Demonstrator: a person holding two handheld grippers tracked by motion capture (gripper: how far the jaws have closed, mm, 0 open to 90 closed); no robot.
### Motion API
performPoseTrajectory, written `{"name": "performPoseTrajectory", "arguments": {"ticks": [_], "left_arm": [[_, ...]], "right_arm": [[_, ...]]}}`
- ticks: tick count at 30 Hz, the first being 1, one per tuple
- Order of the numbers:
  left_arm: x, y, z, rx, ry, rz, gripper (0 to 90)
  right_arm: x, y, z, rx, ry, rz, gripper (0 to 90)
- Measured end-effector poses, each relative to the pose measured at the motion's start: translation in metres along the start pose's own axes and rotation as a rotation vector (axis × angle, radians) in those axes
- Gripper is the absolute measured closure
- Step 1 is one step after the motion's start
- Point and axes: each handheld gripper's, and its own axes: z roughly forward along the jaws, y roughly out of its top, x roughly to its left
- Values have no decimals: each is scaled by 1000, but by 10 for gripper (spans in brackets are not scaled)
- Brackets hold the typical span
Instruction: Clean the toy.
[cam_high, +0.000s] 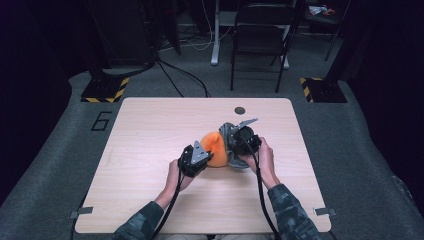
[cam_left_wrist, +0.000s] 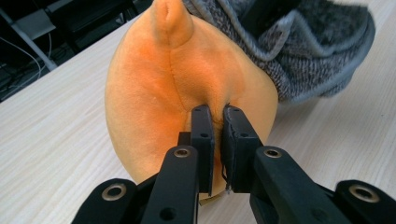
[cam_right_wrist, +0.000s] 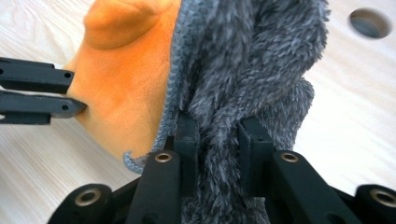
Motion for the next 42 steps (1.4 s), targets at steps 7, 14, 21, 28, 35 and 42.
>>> {"name": "performPoseTrajectory", "arguments": {"ticks": [7,14,21,28,35,42], "left_arm": [[0,-1,2,-8,-3,-6,809],[3,1,-4,-5,-20,-3,610],[20,-7,-12,74,21,-63,482],[22,-12,-3,138,4,-97,631],[21,-9,-3,76,16,-82,815],[20,2,-5,14,31,-37,836]], "right_arm": [[-4,-9,13,-11,11,22,744],[-4,-9,15,-13,8,16,744],[-5,-10,15,-13,8,20,744],[-7,-10,15,-14,16,30,744],[-12,-11,11,-20,6,50,742],[-22,-8,-5,-32,-10,96,741]]}}
